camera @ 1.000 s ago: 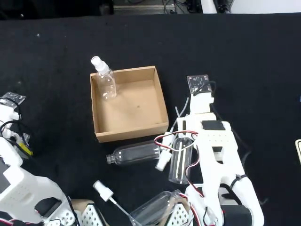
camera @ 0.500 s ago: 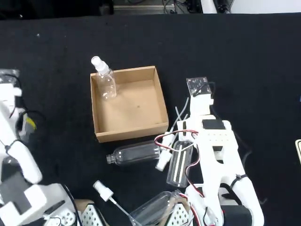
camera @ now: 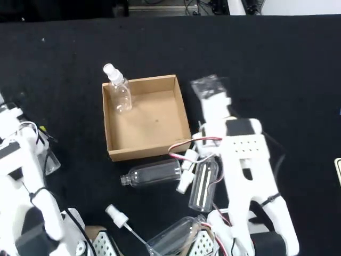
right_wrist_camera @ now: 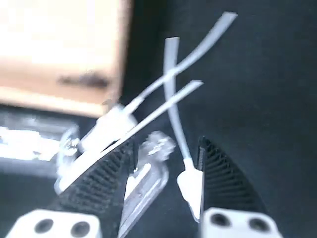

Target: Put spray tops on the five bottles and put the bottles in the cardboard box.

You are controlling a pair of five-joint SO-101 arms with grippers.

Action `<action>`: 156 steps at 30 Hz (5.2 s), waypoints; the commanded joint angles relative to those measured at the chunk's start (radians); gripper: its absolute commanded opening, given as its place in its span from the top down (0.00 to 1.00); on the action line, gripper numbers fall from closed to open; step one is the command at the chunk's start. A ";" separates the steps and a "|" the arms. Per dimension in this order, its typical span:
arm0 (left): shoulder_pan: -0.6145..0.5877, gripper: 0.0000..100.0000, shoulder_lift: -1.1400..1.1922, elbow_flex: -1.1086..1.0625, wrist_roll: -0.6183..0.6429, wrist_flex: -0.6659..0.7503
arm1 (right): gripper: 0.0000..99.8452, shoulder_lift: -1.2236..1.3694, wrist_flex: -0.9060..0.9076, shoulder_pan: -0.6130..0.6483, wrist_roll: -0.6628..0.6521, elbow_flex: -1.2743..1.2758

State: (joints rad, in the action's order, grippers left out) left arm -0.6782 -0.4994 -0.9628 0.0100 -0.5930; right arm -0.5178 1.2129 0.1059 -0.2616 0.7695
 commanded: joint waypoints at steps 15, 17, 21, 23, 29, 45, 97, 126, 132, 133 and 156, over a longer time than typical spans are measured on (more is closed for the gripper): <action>-0.288 0.97 -0.051 0.220 0.077 -0.115 | 0.83 -0.073 0.120 0.844 0.235 -0.097; -0.346 0.97 -0.017 0.260 0.077 -0.117 | 0.83 -0.041 0.115 0.899 0.290 -0.117; -0.441 0.97 0.046 0.318 0.075 -0.117 | 0.83 0.012 0.098 0.976 0.407 -0.131; -0.475 0.97 0.077 0.346 0.075 -0.117 | 0.83 0.042 0.055 1.010 0.485 -0.125; -0.518 0.97 0.141 0.414 0.075 -0.176 | 0.83 0.170 -0.046 1.089 0.606 -0.130; -0.545 0.97 0.143 0.458 0.074 -0.241 | 0.83 0.381 -0.212 1.220 0.641 -0.124; 0.209 0.97 -0.852 -0.260 0.123 -0.121 | 0.99 -0.346 -0.293 0.454 0.528 -0.659; 0.642 0.97 -1.327 -0.588 0.124 0.017 | 0.99 -0.303 -0.680 0.453 0.528 -0.490; 0.648 0.97 -1.329 -0.591 0.132 0.055 | 0.99 -0.305 -0.680 0.450 0.528 -0.490; 0.648 0.97 -1.329 -0.596 0.132 0.069 | 0.99 -0.305 -0.680 0.450 0.528 -0.490; 0.822 0.97 -1.326 -0.737 0.123 0.354 | 0.99 -0.305 -0.643 0.503 0.404 -0.495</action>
State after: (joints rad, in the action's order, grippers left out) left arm 0.1335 -1.8128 -1.6747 0.1312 -0.2631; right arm -0.8309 0.5654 0.5800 0.1926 0.2846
